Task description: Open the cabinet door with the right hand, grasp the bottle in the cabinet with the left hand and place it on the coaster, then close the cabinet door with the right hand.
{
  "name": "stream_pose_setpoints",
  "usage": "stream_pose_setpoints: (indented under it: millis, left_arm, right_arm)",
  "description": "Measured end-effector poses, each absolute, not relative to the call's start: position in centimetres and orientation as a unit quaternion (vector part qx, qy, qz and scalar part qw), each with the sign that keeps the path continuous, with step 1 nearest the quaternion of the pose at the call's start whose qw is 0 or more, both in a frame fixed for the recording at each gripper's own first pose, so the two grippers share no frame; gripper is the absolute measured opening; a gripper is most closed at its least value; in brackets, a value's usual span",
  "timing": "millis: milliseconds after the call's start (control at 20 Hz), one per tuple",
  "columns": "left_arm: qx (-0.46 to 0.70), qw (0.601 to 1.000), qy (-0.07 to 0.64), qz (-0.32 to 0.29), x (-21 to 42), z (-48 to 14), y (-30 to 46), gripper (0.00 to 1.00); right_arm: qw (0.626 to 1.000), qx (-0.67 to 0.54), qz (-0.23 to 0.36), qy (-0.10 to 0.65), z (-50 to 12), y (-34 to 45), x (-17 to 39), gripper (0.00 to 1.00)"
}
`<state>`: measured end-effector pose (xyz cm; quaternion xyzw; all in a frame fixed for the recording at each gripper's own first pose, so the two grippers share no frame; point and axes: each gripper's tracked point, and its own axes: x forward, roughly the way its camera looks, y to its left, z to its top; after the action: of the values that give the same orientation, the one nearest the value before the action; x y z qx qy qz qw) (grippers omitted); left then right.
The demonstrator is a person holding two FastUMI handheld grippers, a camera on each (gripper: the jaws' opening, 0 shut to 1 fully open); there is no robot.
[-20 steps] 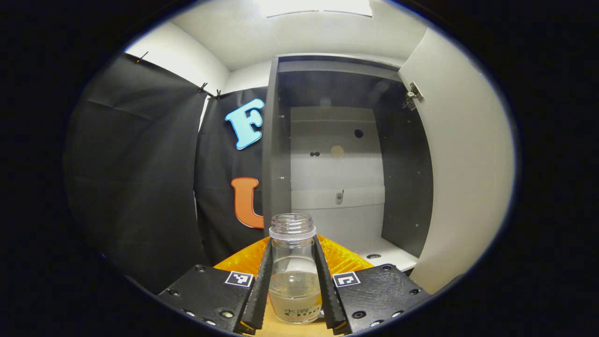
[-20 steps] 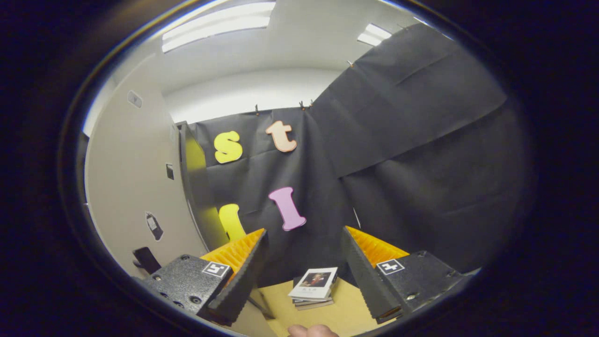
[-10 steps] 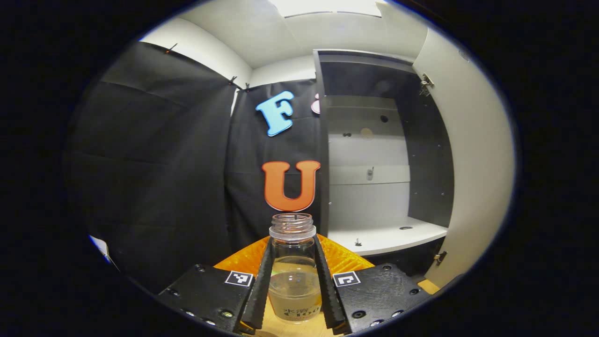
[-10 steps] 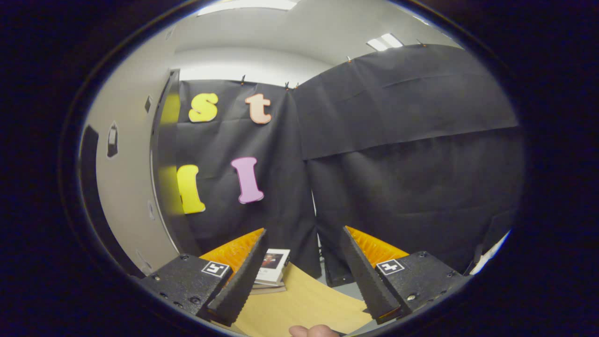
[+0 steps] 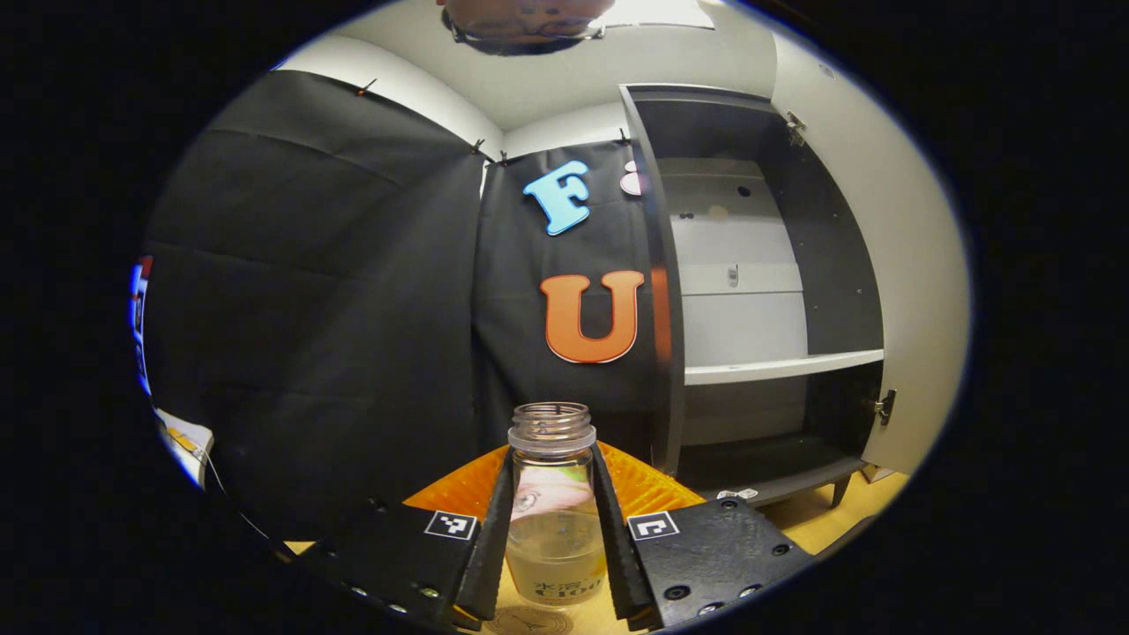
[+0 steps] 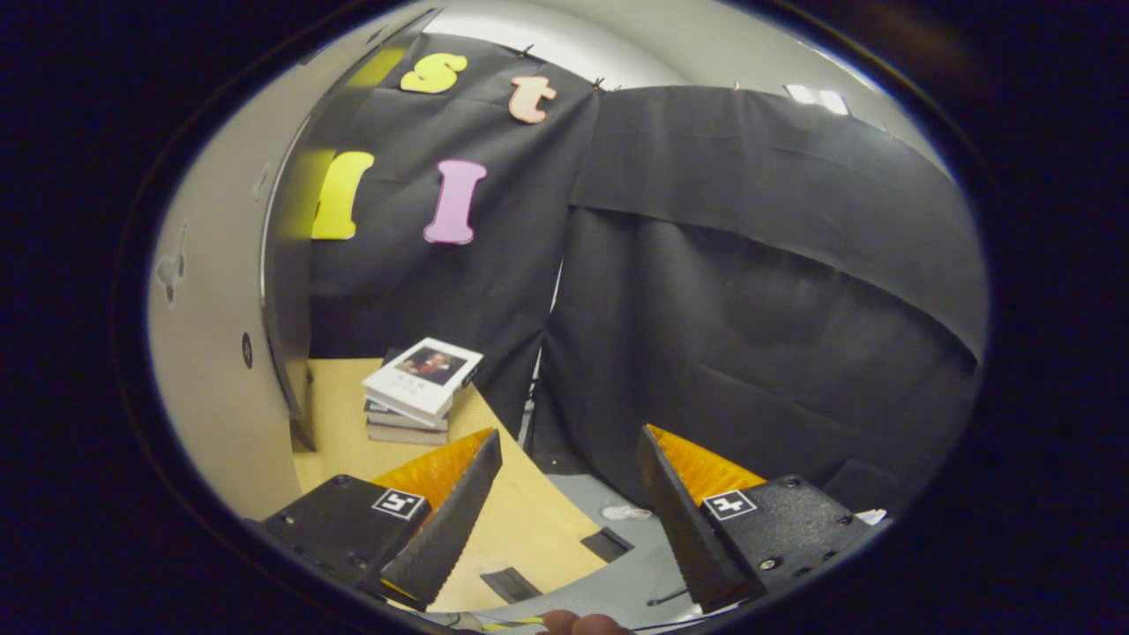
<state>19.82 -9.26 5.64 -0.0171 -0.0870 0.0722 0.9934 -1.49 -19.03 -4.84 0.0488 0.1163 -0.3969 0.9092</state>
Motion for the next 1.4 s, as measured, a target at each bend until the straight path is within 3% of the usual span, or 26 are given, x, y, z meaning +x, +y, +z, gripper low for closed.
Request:
stream_pose_setpoints:
  millis: [150, 300, 500, 900, 950, 1050, 1100, 1150, 1200, 1400]
  left_arm:
    - [0.003, 0.993, -0.063, 0.102, 19.8, 3.4, -7.6, 0.47]
    - [0.008, 0.992, -0.041, 0.118, 18.7, 1.2, -6.6, 0.47]
    - [0.021, 0.992, -0.059, 0.114, 19.2, 0.9, -6.6, 0.47]
    - [-0.002, 0.993, -0.028, 0.113, 19.2, -0.6, -6.7, 0.49]
    - [-0.01, 0.993, -0.024, 0.113, 19.2, -0.6, -6.8, 0.73]
    - [-0.019, 0.991, -0.023, 0.127, 19.0, -0.8, -6.2, 0.76]
    - [-0.025, 0.992, -0.021, 0.125, 19.0, -0.9, -6.2, 0.73]
    - [-0.038, 0.992, -0.017, 0.116, 19.4, -1.2, -6.5, 0.77]
    - [-0.049, 0.993, -0.011, 0.103, 19.7, -1.5, -7.1, 0.95]
    - [-0.035, 0.991, -0.001, 0.126, 19.8, -1.6, -6.2, 0.95]
  right_arm:
    - [0.899, 0.032, -0.406, 0.162, -8.5, -18.5, -0.6, 1.0]
    - [0.907, 0.038, -0.375, 0.188, -10.7, -15.5, 2.4, 1.0]
    - [0.904, -0.069, -0.368, 0.208, -10.9, -15.3, 3.7, 0.99]
    - [0.901, -0.06, -0.356, 0.239, -13.2, -15.1, 4.1, 1.0]
    - [0.9, -0.061, -0.356, 0.242, -13.3, -15.1, 4.0, 1.0]
    - [0.901, -0.06, -0.355, 0.243, -13.3, -15.1, 4.0, 0.99]
    - [0.901, -0.058, -0.355, 0.243, -13.4, -15.1, 3.9, 1.0]
    - [0.902, -0.055, -0.353, 0.243, -13.5, -15.0, 4.0, 0.99]
    - [0.902, -0.054, -0.353, 0.244, -13.7, -15.1, 4.0, 0.99]
    - [0.905, -0.049, -0.35, 0.238, -13.9, -15.1, 3.9, 0.99]
